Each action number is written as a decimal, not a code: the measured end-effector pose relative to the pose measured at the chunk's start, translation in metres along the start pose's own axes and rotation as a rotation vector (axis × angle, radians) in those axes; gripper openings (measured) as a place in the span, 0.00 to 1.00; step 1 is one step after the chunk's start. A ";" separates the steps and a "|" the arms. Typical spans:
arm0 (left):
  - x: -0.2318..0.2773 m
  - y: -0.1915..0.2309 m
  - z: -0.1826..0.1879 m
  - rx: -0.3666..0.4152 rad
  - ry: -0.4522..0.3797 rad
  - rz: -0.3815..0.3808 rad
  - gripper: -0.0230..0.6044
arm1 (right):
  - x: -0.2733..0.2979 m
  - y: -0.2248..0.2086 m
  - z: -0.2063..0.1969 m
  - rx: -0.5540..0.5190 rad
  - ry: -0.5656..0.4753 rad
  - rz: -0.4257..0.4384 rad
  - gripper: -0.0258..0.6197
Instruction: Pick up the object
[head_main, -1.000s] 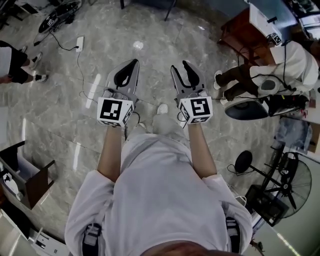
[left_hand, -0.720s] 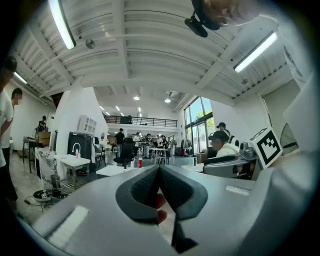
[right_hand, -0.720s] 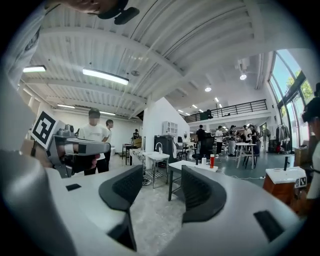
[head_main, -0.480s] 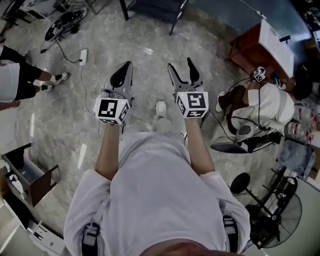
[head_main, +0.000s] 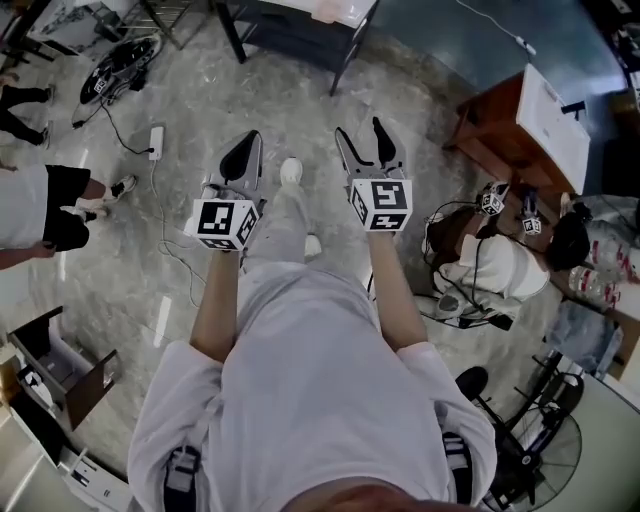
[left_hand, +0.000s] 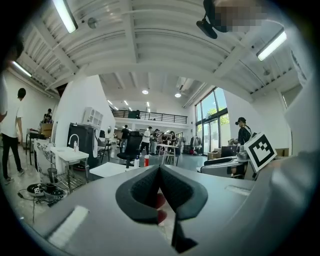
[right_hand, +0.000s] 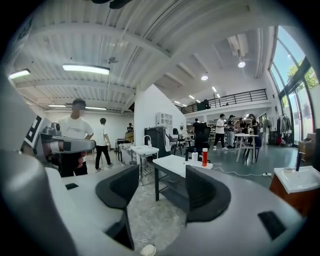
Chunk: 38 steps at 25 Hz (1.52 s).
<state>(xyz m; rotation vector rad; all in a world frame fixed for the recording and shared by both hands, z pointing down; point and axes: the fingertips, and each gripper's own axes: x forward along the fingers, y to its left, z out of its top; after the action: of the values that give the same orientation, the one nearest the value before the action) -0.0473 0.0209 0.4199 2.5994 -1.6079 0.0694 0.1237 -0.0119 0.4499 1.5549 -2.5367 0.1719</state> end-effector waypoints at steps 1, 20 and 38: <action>0.019 0.007 0.000 0.000 0.001 -0.001 0.03 | 0.016 -0.011 0.000 0.004 0.008 -0.008 0.46; 0.339 0.184 0.002 -0.025 0.058 -0.087 0.03 | 0.381 -0.154 -0.033 0.130 0.276 -0.139 0.61; 0.443 0.289 -0.036 -0.047 0.219 0.092 0.03 | 0.576 -0.215 -0.205 0.452 0.726 -0.285 0.87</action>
<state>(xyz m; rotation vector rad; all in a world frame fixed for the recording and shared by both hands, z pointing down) -0.1071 -0.4989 0.5067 2.3856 -1.6280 0.3068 0.0746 -0.5746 0.7669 1.5731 -1.7599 1.1037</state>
